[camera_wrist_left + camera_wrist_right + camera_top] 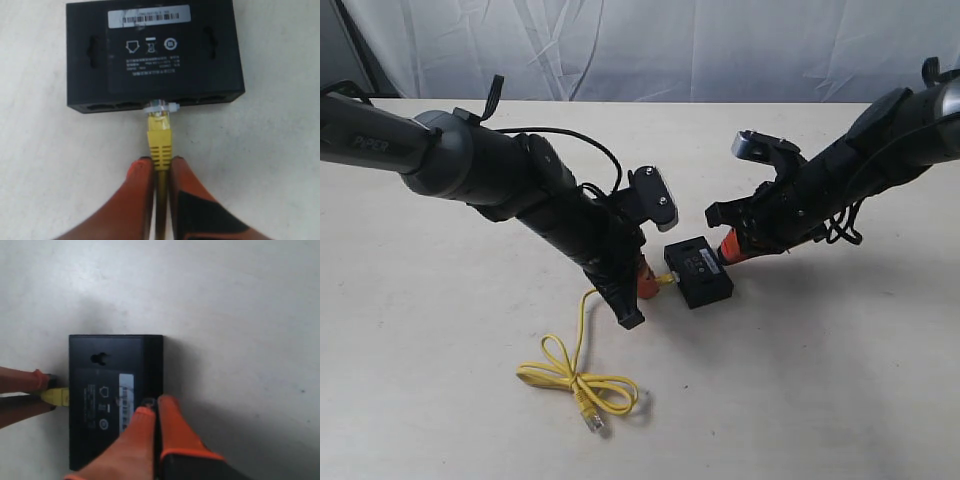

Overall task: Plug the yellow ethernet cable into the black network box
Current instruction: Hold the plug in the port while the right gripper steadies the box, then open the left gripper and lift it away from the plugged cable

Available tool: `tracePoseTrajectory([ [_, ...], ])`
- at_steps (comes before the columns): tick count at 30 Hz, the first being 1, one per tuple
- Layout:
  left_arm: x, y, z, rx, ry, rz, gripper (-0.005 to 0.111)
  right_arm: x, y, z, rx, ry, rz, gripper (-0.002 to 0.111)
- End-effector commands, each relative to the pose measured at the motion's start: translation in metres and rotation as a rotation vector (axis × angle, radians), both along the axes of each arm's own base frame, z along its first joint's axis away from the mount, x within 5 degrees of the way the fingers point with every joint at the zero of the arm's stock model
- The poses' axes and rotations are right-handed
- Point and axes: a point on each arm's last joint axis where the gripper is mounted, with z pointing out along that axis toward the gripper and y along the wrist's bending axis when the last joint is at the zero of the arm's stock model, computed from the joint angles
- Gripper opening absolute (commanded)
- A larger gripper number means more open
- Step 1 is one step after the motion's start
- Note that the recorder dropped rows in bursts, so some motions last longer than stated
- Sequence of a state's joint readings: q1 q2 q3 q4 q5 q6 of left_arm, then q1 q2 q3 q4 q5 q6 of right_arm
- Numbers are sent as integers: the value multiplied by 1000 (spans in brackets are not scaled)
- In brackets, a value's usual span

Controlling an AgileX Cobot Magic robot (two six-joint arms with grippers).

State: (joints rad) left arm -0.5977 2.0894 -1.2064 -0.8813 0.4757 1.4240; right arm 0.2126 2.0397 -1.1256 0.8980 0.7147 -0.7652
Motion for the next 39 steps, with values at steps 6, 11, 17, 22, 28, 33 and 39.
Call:
tracePoseTrajectory([
  [6, 0, -1, -1, -3, 0, 8, 0, -6, 12, 1, 3, 5, 42, -1],
  [11, 0, -1, -1, -4, 2, 10, 0, -5, 11, 1, -3, -1, 40, -1],
  [17, 0, -1, -1, -2, 0, 6, 0, 1, -4, 20, -5, -57, -31, -1],
  [22, 0, -1, -1, -2, 0, 6, 0, 1, -9, 28, 1, -55, -34, -1],
  [28, 0, -1, -1, -2, 0, 6, 0, 0, -9, 28, 4, -49, -30, -1],
  [33, 0, -1, -1, -2, -3, 9, 0, 0, -9, 28, 5, -47, -30, -1],
  [39, 2, 0, 0, 9, -29, 6, 31, 0, -9, 28, 3, -50, -32, -1],
])
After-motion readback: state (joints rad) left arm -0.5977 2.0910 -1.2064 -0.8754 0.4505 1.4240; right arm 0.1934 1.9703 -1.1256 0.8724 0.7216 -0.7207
